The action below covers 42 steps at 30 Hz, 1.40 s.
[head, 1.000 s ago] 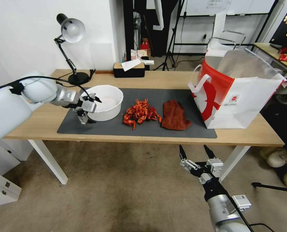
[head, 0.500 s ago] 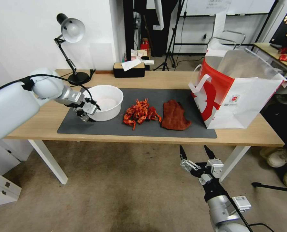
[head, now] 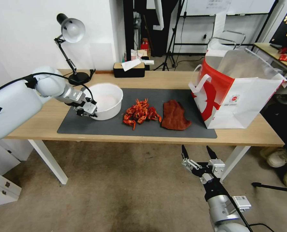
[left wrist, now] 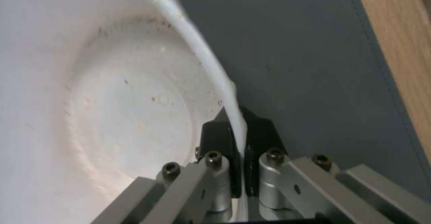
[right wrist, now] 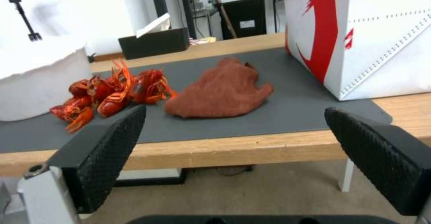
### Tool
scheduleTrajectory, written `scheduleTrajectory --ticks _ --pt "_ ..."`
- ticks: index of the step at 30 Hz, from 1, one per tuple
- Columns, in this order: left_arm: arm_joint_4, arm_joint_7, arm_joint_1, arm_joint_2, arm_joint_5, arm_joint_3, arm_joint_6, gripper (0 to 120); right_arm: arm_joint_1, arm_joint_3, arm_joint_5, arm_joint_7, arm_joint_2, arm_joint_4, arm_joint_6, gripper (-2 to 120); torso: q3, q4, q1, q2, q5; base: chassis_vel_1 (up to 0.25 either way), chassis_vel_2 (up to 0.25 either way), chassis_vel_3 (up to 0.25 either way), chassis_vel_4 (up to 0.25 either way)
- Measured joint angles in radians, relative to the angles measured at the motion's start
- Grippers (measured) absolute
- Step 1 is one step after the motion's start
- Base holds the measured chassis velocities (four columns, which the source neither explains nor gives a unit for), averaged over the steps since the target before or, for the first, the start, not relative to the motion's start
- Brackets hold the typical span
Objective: Sweep shrimp from table into container with towel, then put container into takeout bag.
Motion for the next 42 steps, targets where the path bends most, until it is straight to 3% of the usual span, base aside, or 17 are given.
scheduleTrajectory --ticks 6,8,9,11,12,14,16,18,23,26,27,29,30,33,37,40,42 --pt "-0.02 0.001 0.016 0.024 0.002 -0.031 -0.015 0 0.0 -0.002 0.001 0.0 -0.002 0.0 0.0 100 0.0 -0.0002 0.0 0.0 -0.0001 0.0 0.0 0.0 0.0" --pt "-0.027 0.003 0.042 0.054 0.015 -0.093 -0.043 0 0.003 -0.003 0.003 0.0 -0.005 -0.001 0.0 100 0.0 -0.0002 0.0 0.0 0.0001 0.0 0.0 0.0 0.0" --pt "-0.027 0.003 0.042 0.054 0.015 -0.093 -0.043 0 0.003 -0.003 0.003 0.0 -0.005 -0.001 0.0 100 0.0 -0.0002 0.0 0.0 0.0001 0.0 0.0 0.0 0.0" --pt "-0.047 0.033 0.11 0.109 0.064 -0.216 -0.137 0 0.007 -0.007 0.008 -0.001 -0.009 -0.004 0.0 100 0.0 0.0 0.0 0.0 0.0001 0.0 0.0 0.0 0.0" --pt "-0.047 0.033 0.11 0.109 0.064 -0.216 -0.137 0 0.007 -0.007 0.008 -0.001 -0.009 -0.004 0.0 100 0.0 0.0 0.0 0.0 0.0001 0.0 0.0 0.0 0.0" --pt "-0.082 0.119 0.153 0.152 0.098 -0.274 -0.221 0 0.014 -0.009 0.017 0.0 -0.015 -0.005 -0.005 100 0.0 0.0004 0.0 0.0 -0.0004 0.0 0.0 0.0 0.0" --pt "-0.093 0.156 0.165 0.164 0.101 -0.292 -0.243 0 0.016 -0.009 0.019 0.001 -0.018 -0.005 -0.007 100 0.0 0.0005 0.0 0.0 -0.0002 0.0 0.0 0.0 0.0" --pt "-0.121 0.312 0.219 0.18 0.09 -0.372 -0.31 0 0.019 -0.006 0.027 0.003 -0.025 -0.005 -0.012 100 0.0 0.0003 0.0 0.0 -0.0001 0.0 0.0 0.0 0.0" --pt "-0.174 0.355 0.298 0.213 0.061 -0.467 -0.332 0 0.02 -0.006 0.031 0.005 -0.03 -0.007 -0.013 100 0.0 -0.0003 0.0 0.0 0.0001 0.0 0.0 0.0 0.0" --pt "-0.294 0.357 0.475 0.254 -0.025 -0.643 -0.312 0 0.018 -0.006 0.035 0.006 -0.031 -0.009 -0.012 100 0.0 -0.0003 0.0 0.0 0.0 0.0 0.0 0.0 0.0" --pt "-0.294 0.357 0.475 0.254 -0.025 -0.643 -0.312 0 0.018 -0.006 0.035 0.006 -0.031 -0.009 -0.012 100 0.0 -0.0003 0.0 0.0 0.0 0.0 0.0 0.0 0.0" --pt "-0.4 0.339 0.607 0.291 -0.075 -0.735 -0.286 0 0.016 -0.006 0.036 0.007 -0.034 -0.009 -0.012 100 0.0 0.0003 0.0 0.0 -0.0005 0.0 0.0 0.0 0.0" --pt "-0.4 0.339 0.607 0.291 -0.075 -0.735 -0.286 0 0.016 -0.006 0.036 0.007 -0.034 -0.009 -0.012 100 0.0 0.0003 0.0 0.0 -0.0005 0.0 0.0 0.0 0.0" --pt "-0.541 0.301 0.79 0.321 -0.113 -0.841 -0.266 0 0.014 -0.006 0.037 0.008 -0.035 -0.009 -0.011 100 0.0 0.0001 0.0 0.0 -0.0001 0.0 0.0 0.0 0.0" --pt "-0.604 0.286 0.867 0.322 -0.118 -0.892 -0.26 0 0.012 -0.007 0.037 0.009 -0.034 -0.008 -0.011 100 0.0 -0.0003 0.0 0.0 0.0 0.0 0.0 0.0 0.0" --pt "-0.764 0.234 1.017 0.316 -0.064 -0.94 -0.26 0 0.002 -0.008 0.037 0.011 -0.033 -0.004 -0.007 100 0.0 0.0 0.0 0.0 0.0003 0.0 0.0 0.0 0.0" --pt "-0.801 0.221 1.047 0.306 -0.037 -0.934 -0.262 0 0.0 -0.008 0.036 0.012 -0.032 -0.003 -0.006 100 0.0 0.0 0.0 0.0 0.0003 0.0 0.0 0.0 0.0"
